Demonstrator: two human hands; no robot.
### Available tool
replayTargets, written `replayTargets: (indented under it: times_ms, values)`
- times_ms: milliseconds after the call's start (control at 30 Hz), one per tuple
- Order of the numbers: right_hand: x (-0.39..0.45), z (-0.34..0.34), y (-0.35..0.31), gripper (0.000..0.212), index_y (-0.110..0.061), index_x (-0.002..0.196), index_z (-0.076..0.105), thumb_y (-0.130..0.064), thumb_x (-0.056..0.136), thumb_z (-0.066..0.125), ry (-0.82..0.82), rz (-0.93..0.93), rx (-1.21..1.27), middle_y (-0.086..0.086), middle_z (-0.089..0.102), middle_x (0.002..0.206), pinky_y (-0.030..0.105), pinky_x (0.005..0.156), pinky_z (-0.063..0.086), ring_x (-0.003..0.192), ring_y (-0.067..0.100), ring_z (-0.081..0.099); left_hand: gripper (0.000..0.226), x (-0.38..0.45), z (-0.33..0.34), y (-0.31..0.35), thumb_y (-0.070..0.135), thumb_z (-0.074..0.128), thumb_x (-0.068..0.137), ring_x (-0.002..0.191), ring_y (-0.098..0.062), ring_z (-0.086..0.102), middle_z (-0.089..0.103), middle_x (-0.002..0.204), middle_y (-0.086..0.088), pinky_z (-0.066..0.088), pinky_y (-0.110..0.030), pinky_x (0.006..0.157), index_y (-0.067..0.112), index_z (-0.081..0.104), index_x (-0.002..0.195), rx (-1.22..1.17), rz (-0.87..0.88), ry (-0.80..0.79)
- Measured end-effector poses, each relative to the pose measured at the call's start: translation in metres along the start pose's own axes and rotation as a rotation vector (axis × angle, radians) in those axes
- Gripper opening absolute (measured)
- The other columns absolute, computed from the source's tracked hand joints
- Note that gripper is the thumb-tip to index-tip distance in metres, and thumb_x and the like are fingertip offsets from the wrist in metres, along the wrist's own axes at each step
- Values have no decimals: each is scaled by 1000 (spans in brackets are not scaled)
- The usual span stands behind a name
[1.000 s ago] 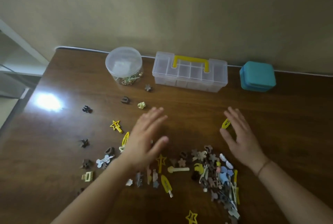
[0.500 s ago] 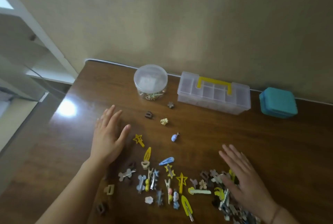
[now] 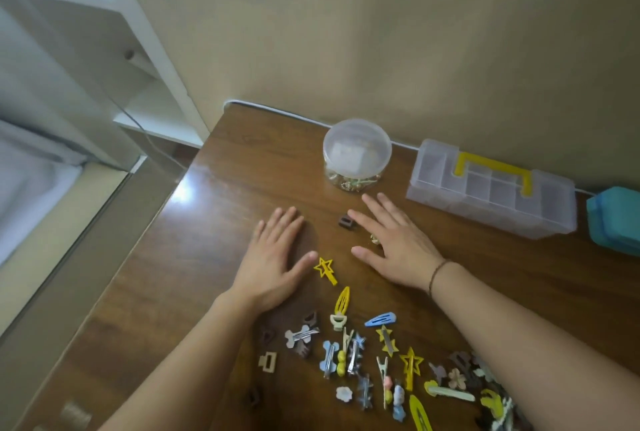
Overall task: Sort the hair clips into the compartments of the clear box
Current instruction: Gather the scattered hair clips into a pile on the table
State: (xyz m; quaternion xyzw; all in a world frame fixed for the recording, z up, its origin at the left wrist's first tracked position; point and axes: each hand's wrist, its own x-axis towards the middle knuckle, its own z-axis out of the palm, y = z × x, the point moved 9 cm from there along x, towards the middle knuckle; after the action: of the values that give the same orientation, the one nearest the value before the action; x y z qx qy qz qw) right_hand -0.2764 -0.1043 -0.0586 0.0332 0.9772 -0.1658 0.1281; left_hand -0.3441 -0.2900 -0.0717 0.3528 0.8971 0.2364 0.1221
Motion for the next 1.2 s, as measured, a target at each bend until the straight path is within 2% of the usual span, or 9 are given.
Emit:
replayTargets:
  times_ms: [167,367,467,567,667,767,867,1000,1200]
  values:
    - [-35,9,-8,65,-41,150,16,-63,92,33,11,-89,-76,-11,-2,162,31,117,-1,147,10,-14,80,-3,29,60,70,24,91,150,-6,-2,13,163,7,-2,-35,122,22,20,155,-27,116,-82]
    - [-121,20,7,64,-37,149,25,-67,93,32,54,-64,-2,-13,5,161,47,117,23,148,9,-7,78,-32,59,117,67,34,94,149,-3,-9,8,164,9,2,-40,122,23,13,156,-63,270,-253]
    - [-174,9,34,59,-43,146,28,-64,91,36,221,153,221,-22,7,160,54,107,33,148,6,-1,72,-49,34,105,66,30,94,149,-3,-5,9,163,12,5,-43,122,29,19,155,-111,242,-206]
    - [-253,8,70,63,-36,144,34,-64,88,37,423,403,438,-20,17,158,53,112,20,148,7,8,67,-82,-8,56,61,34,95,150,-15,13,26,160,4,20,-55,117,21,37,149,-158,150,12]
    - [-338,29,98,73,-23,142,42,-68,84,37,539,680,453,-21,23,155,58,113,20,148,11,13,65,-123,-33,11,58,38,94,146,-22,27,39,154,-3,24,-58,114,14,50,140,-162,53,167]
    - [-386,55,103,63,-47,139,34,-57,78,41,590,825,488,-34,18,149,61,113,20,148,15,14,65,-147,-34,-13,60,34,94,144,-21,32,45,149,-2,21,-60,113,14,56,135,-66,-34,233]
    - [-392,73,95,63,-58,138,21,-63,78,40,569,850,499,-32,12,151,57,115,18,148,14,11,69,-157,-27,-32,64,30,93,146,-20,27,43,149,2,15,-58,116,17,54,137,-82,-193,276]
    - [-375,90,91,88,-25,150,25,-78,80,29,476,808,456,-8,14,160,57,114,17,149,16,7,73,-152,-9,-25,69,25,92,151,-19,11,32,157,3,9,-51,120,23,47,143,-8,-183,184]
    - [-338,87,81,85,-17,148,29,-69,81,35,435,677,424,-18,9,158,56,114,18,148,15,7,72,-142,22,32,69,27,92,151,-17,7,22,161,7,9,-47,121,26,38,149,6,-58,46]
